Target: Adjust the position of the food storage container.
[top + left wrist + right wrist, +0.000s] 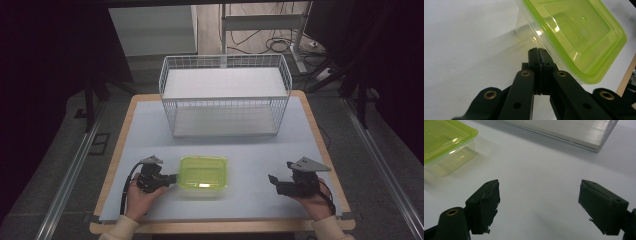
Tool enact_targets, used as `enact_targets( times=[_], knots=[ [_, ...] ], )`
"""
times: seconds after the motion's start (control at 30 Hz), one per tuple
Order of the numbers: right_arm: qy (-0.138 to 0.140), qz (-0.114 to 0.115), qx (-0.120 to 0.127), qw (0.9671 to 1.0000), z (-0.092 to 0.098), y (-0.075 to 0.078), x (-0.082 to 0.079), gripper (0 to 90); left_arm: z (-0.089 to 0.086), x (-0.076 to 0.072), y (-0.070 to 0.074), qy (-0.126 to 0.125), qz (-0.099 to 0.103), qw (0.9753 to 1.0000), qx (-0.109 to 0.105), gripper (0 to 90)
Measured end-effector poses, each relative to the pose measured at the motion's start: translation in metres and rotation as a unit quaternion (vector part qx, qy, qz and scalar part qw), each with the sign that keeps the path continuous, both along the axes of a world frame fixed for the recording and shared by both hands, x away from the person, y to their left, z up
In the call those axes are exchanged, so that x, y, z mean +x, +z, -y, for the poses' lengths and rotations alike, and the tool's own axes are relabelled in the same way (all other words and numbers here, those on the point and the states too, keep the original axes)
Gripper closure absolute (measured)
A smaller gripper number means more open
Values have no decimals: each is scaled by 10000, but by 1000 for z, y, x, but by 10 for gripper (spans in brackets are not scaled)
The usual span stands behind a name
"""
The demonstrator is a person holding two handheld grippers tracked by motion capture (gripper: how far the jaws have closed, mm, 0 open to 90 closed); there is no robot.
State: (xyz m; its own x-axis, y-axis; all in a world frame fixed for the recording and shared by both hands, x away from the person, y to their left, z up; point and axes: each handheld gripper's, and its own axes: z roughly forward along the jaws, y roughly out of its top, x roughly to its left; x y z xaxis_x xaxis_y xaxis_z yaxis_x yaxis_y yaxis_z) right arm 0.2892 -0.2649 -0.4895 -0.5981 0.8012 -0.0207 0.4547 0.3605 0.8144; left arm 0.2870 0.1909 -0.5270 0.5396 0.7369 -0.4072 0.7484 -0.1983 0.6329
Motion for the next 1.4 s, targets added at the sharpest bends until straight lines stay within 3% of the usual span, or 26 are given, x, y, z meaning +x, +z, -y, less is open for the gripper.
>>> enact_targets(
  times=[0.37,0.73,1.07,1.17,1.4],
  knots=[
    [14,-1,18,10000,0,0,0,172,24,4,-1,-182,-39,9998,74,900],
    [47,-37,243,9997,1,4,0,172,54,8,-3,-428,-57,9989,159,900],
    [28,-30,250,9997,2,5,-3,172,56,17,-6,-356,-44,9993,135,900],
    [53,-65,230,9997,-1,3,-1,172,57,23,-9,-326,-124,9994,-32,900],
    [79,-44,184,9998,0,3,-5,172,65,27,-9,-378,-73,9993,34,900]
  ],
)
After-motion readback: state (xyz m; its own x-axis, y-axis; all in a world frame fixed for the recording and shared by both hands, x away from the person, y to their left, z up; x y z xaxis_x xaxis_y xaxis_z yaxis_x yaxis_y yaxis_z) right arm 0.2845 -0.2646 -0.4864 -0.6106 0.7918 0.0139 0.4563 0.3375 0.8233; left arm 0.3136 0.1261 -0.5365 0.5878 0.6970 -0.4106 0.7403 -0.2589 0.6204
